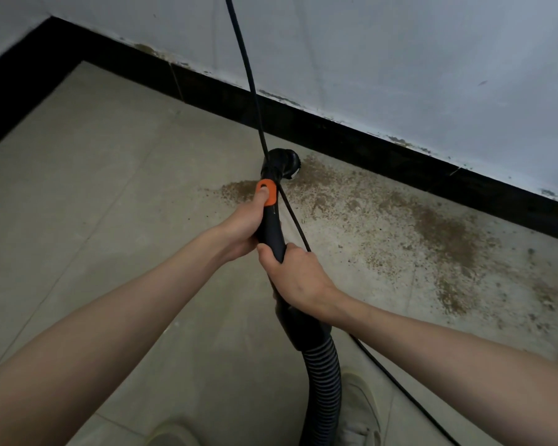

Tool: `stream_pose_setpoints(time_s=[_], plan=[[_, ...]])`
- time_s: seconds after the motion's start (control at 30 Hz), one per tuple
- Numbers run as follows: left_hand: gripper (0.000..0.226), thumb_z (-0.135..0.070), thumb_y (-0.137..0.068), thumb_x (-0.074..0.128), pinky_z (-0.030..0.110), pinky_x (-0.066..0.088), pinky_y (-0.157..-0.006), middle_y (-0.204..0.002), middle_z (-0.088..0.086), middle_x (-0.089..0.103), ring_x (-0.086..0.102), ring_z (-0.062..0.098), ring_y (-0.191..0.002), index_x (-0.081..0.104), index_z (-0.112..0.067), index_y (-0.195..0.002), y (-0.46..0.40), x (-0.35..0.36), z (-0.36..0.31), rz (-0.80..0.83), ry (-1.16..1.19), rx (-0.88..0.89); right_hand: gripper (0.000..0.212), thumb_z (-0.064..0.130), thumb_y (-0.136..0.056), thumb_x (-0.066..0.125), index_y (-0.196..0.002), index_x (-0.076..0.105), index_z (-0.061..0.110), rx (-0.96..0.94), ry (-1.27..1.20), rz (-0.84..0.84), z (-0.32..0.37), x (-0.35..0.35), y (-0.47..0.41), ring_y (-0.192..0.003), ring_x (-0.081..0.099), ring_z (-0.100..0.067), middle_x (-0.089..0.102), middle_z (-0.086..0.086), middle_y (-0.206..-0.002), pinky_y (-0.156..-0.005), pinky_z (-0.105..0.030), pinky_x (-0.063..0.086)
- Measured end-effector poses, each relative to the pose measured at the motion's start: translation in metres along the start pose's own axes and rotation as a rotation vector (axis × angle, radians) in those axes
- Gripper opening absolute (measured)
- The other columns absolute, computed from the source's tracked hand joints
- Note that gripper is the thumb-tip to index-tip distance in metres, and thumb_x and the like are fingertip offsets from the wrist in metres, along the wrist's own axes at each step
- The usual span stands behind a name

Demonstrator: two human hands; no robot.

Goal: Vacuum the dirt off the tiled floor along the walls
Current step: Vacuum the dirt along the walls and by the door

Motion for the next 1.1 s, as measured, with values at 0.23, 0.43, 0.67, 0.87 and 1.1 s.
stream_pose_setpoints(time_s=[0.23, 0.43, 0.67, 0.87, 1.1], plan=[[0.041, -0.048, -0.099, 0.036, 0.029, 0.047, -0.068, -0.079, 0.007, 0.053, 0.052, 0.018, -0.071, 0.05, -0.011, -0.088, 0.005, -0.009, -0.005, -0.008, 0.015, -0.015, 0.055, 0.063, -0.092, 0.038, -0.094, 0.054, 0.01, -0.033, 0.006, 0.017, 0.007, 0.005, -0.003, -0.073, 0.069, -0.029, 0.068, -0.012, -0.086, -0.074, -0.047, 0.058], [0.038, -0.045, -0.1, 0.033, 0.025, 0.045, -0.061, -0.081, 0.004, 0.053, 0.053, 0.014, -0.071, 0.051, -0.013, -0.089, 0.021, -0.045, -0.008, -0.165, 0.03, 0.128, 0.047, 0.06, -0.095, 0.037, -0.085, 0.049, 0.016, -0.144, 0.053, 0.093, 0.033, 0.016, -0.001, -0.068, 0.068, -0.025, 0.067, -0.009, -0.079, -0.068, -0.042, 0.058], [0.04, -0.045, -0.099, 0.036, 0.029, 0.046, -0.064, -0.082, 0.008, 0.055, 0.055, 0.019, -0.073, 0.051, -0.008, -0.091, 0.058, -0.106, 0.004, -0.351, 0.131, 0.139, 0.053, 0.059, -0.096, 0.038, -0.094, 0.054, 0.008, -0.281, 0.099, 0.232, 0.07, 0.052, 0.017, -0.073, 0.068, -0.03, 0.068, -0.013, -0.083, -0.074, -0.045, 0.057], [0.035, -0.042, -0.099, 0.036, 0.03, 0.047, -0.067, -0.088, 0.01, 0.051, 0.053, 0.019, -0.076, 0.047, -0.011, -0.089, 0.09, -0.145, 0.023, -0.482, 0.241, 0.137, 0.048, 0.06, -0.096, 0.037, -0.077, 0.045, 0.016, -0.361, 0.231, 0.368, 0.093, 0.082, 0.028, -0.071, 0.062, -0.028, 0.059, -0.006, -0.077, -0.063, -0.035, 0.048], [0.037, -0.041, -0.099, 0.038, 0.031, 0.046, -0.064, -0.087, 0.011, 0.053, 0.053, 0.02, -0.075, 0.048, -0.006, -0.095, 0.097, -0.145, 0.036, -0.5, 0.327, 0.079, 0.048, 0.058, -0.097, 0.038, -0.074, 0.045, 0.016, -0.342, 0.286, 0.426, 0.094, 0.086, 0.032, -0.073, 0.065, -0.029, 0.062, -0.008, -0.079, -0.071, -0.039, 0.054]])
Point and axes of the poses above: each hand's wrist, its own y-axis away from the middle knuckle, its own x-axis out of the palm, z = x × y, the point moved 2 cm from there along -y, towards the middle knuckle
